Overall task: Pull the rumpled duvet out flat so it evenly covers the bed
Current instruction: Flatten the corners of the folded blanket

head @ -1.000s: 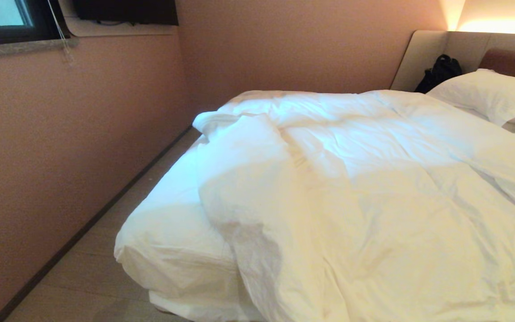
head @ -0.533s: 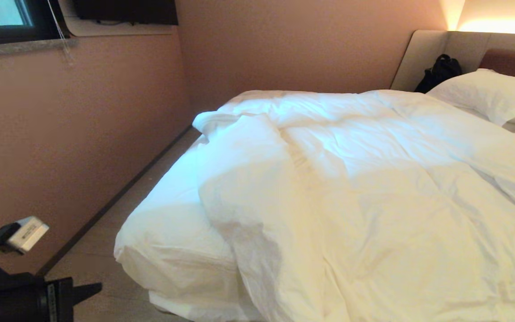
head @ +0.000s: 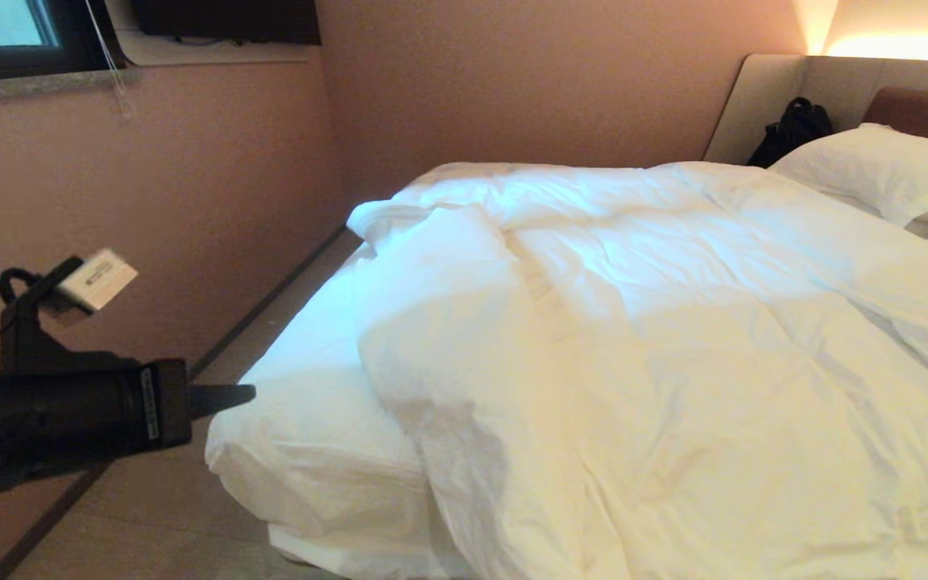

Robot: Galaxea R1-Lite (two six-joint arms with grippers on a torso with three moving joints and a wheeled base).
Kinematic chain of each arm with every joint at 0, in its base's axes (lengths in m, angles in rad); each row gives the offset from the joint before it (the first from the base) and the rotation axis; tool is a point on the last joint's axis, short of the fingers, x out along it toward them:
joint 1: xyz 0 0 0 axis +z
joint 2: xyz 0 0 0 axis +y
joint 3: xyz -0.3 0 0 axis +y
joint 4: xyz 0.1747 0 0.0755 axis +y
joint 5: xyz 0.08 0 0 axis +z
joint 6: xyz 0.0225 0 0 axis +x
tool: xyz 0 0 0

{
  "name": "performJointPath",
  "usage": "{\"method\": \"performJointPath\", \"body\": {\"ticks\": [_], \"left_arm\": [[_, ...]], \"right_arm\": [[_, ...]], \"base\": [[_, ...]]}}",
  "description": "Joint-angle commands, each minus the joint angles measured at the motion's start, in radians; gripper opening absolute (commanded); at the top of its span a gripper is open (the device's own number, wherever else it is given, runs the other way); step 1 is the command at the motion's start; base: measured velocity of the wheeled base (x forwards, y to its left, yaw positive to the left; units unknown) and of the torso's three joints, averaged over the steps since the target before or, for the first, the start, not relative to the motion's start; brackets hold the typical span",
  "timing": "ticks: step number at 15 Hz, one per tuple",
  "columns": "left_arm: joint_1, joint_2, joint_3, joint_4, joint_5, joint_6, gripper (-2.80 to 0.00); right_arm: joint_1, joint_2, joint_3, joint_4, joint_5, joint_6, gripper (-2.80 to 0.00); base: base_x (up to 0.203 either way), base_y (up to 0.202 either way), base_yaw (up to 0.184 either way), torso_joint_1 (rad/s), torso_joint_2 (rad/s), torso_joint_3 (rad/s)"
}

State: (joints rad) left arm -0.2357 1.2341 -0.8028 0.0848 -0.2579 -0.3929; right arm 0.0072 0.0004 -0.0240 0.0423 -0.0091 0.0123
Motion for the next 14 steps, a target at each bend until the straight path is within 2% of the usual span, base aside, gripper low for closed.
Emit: {"method": "performJointPath", "body": {"ticks": [1,2,3,4,5,6,9,12,14], "left_arm": [[-0.010,0.106,-0.098,0.036,0.009,0.002,-2.80],[-0.012,0.147,-0.127,0.047,0.020,0.013,-2.80],[-0.014,0.184,-0.149,0.053,0.027,0.058,-2.80],[-0.016,0.207,-0.162,0.055,0.034,0.161,-2.80],[-0.017,0.237,-0.184,0.053,0.055,0.232,-2.80],[-0.020,0.273,-0.230,0.049,0.076,0.252,-2.80],[-0.037,0.403,-0.375,0.057,0.095,0.235,-2.80],[-0.079,0.532,-0.467,0.054,0.115,0.205,-2.80],[-0.113,0.641,-0.562,0.055,0.195,0.148,-2.80]], "right_arm": [[0.000,0.000,-0.001,0.001,0.000,0.000,-2.80],[0.000,0.000,0.000,0.001,0.000,0.000,-2.80],[0.000,0.000,0.000,0.001,0.000,0.000,-2.80],[0.000,0.000,-0.001,0.001,0.000,0.000,-2.80],[0.000,0.000,-0.001,0.001,0.000,0.000,-2.80],[0.000,0.000,0.001,0.001,0.000,0.000,-2.80],[0.000,0.000,-0.001,0.001,0.000,0.000,-2.80],[0.000,0.000,-0.001,0.001,0.000,0.000,-2.80],[0.000,0.000,-0.001,0.001,0.000,0.000,-2.80]], "base": [[0.000,0.000,0.000,0.000,0.00,0.000],[0.000,0.000,0.000,0.000,0.00,0.000],[0.000,0.000,0.000,0.000,0.00,0.000],[0.000,0.000,0.000,0.000,0.00,0.000],[0.000,0.000,0.000,0.000,0.00,0.000],[0.000,0.000,0.000,0.000,0.00,0.000],[0.000,0.000,0.000,0.000,0.00,0.000],[0.000,0.000,0.000,0.000,0.00,0.000],[0.000,0.000,0.000,0.000,0.00,0.000]]}}
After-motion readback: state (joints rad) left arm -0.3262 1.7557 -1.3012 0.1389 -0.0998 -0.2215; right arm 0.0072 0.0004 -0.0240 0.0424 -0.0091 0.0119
